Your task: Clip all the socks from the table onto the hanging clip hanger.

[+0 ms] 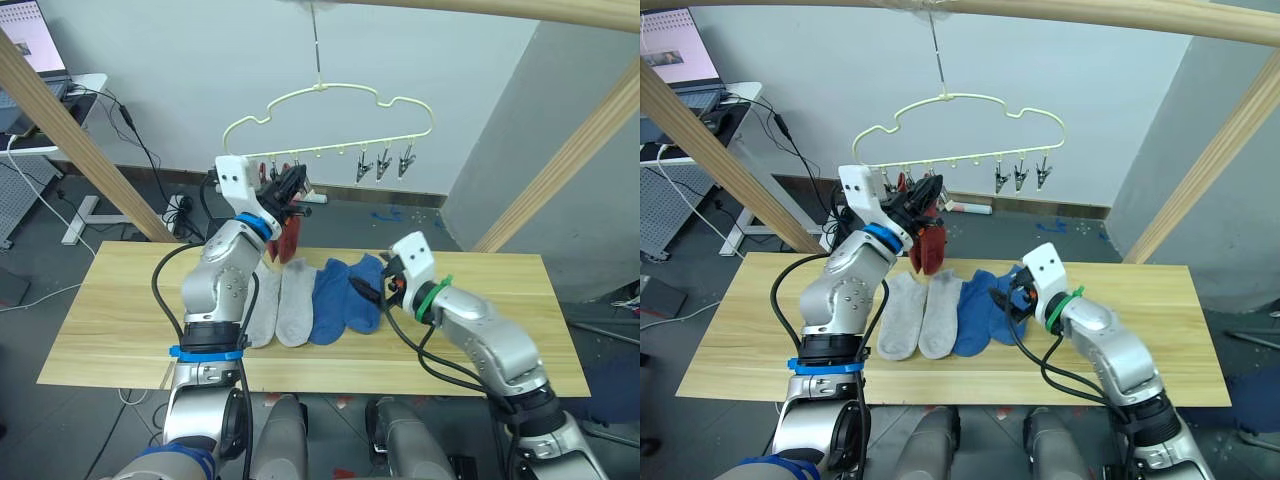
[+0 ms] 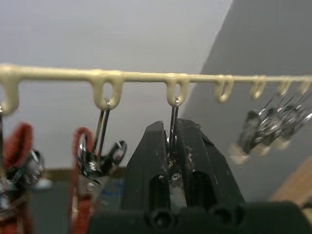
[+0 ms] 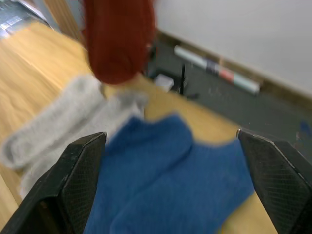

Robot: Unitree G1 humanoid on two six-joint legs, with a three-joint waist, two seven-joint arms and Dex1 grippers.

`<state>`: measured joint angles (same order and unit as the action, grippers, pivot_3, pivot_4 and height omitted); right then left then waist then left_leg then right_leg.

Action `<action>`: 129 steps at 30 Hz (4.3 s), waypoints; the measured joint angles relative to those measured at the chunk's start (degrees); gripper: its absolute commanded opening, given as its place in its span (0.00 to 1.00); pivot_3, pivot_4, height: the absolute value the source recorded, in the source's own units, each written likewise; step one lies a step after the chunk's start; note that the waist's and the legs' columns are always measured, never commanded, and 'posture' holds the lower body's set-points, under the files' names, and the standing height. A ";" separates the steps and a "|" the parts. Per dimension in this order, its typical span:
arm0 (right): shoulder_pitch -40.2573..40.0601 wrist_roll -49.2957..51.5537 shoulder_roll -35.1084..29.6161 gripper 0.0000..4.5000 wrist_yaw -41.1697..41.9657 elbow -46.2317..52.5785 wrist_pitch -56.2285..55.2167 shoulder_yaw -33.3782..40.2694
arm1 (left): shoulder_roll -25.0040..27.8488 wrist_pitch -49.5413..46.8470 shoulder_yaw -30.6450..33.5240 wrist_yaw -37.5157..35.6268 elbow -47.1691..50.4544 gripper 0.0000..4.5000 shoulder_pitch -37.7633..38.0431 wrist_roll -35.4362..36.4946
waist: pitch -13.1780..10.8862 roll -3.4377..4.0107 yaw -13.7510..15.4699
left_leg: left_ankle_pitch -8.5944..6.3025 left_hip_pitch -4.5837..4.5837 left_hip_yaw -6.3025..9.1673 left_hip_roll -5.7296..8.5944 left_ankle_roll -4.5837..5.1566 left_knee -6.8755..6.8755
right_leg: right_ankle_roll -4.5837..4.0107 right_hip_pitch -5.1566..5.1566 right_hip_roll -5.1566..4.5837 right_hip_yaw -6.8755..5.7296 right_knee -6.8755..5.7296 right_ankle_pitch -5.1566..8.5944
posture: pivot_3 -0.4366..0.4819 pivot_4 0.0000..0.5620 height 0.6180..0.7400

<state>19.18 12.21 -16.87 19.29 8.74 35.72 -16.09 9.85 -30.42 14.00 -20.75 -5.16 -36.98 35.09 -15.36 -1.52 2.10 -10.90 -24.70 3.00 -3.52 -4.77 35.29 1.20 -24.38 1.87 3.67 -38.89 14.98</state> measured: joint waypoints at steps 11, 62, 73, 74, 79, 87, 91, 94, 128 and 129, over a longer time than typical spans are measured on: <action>8.77 -10.78 6.70 1.00 -0.81 -29.53 -15.27 -1.65 | 3.90 -5.26 1.65 0.23 4.57 0.00 2.06 3.10 | 0.01 -0.02 -0.63 | 0.00 0.05 0.00 0.00 -0.01 0.04 | 0.00 0.07 0.00 0.02 -0.02 -0.01 | 0.71 0.45 1.00; 4.62 -14.43 -3.42 0.00 19.90 11.28 -13.38 -5.36 | 2.19 -30.31 13.27 22.57 0.83 0.00 -0.17 42.90 | -0.03 -0.07 -0.63 | 0.04 0.34 -0.03 0.00 -0.10 -0.06 | 0.05 0.28 -0.02 0.09 0.01 0.00 | 0.67 0.47 1.00; 7.20 -15.53 -3.04 0.00 19.81 7.85 -15.29 -5.79 | 2.78 -30.18 11.51 22.64 2.14 0.00 0.76 43.96 | -0.02 -0.07 -0.61 | 0.04 0.33 -0.04 0.00 -0.11 -0.09 | 0.05 0.27 -0.02 0.09 0.04 0.00 | 0.69 0.46 1.00; 7.39 -15.54 -3.03 0.00 19.81 7.49 -15.43 -5.78 | 2.78 -30.18 11.35 22.68 2.46 0.00 0.90 44.02 | -0.03 -0.07 -0.60 | 0.04 0.33 -0.03 0.00 -0.11 -0.10 | 0.05 0.27 -0.02 0.09 0.04 0.00 | 0.69 0.46 1.00; 8.73 -15.69 -2.88 0.00 19.74 5.97 -17.12 -5.80 | 3.06 -30.24 10.84 22.73 2.82 0.00 1.46 45.06 | -0.02 -0.07 -0.60 | 0.04 0.33 -0.03 0.00 -0.11 -0.10 | 0.05 0.27 -0.02 0.08 0.04 0.00 | 0.69 0.45 1.00; 9.77 -16.11 -2.93 0.00 19.47 4.23 -19.16 -5.77 | 4.32 -30.20 9.53 22.51 4.08 0.00 2.27 45.44 | -0.02 -0.07 -0.58 | 0.04 0.33 -0.03 0.00 -0.11 -0.12 | 0.05 0.27 -0.03 0.08 0.06 0.00 | 0.69 0.44 1.00; 9.80 -16.72 -2.96 0.00 19.47 4.23 -19.50 -5.77 | 5.14 -29.60 8.26 21.71 5.07 0.00 2.80 44.35 | -0.02 -0.07 -0.57 | 0.05 0.33 -0.04 0.00 -0.12 -0.12 | 0.05 0.27 -0.03 0.10 0.06 0.00 | 0.69 0.43 1.00; 9.79 -17.09 -2.93 0.00 19.48 4.23 -19.71 -5.77 | 5.71 -28.51 7.36 19.98 5.86 0.07 3.16 42.59 | -0.02 -0.07 -0.56 | 0.05 0.33 -0.03 0.00 -0.12 -0.12 | 0.05 0.27 -0.03 0.08 0.06 0.00 | 0.69 0.42 1.00; -0.25 -10.80 2.74 0.97 10.14 2.72 -10.23 5.02 | 26.61 -19.14 2.49 -6.30 28.85 1.00 26.02 24.50 | -0.02 -0.07 2.37 | 0.07 0.17 -0.08 -0.04 -0.16 -0.32 | -0.03 0.04 -0.08 0.08 0.22 0.04 | 0.75 0.41 1.00; -0.23 -10.62 3.67 0.97 8.64 4.13 -9.25 6.38 | 26.62 -17.97 2.48 -7.28 28.94 1.00 26.04 23.62 | -0.02 -0.07 2.39 | 0.07 0.18 -0.07 -0.04 -0.16 -0.32 | -0.03 0.03 -0.07 0.08 0.21 0.04 | 0.74 0.41 1.00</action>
<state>18.95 1.59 -13.20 27.94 12.87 26.47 -9.70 36.47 -48.39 16.48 -28.03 23.78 -10.95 58.71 -15.38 -1.60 4.49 -10.83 -24.52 2.92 -3.57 -4.93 34.97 1.18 -24.35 1.80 3.74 -38.68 15.03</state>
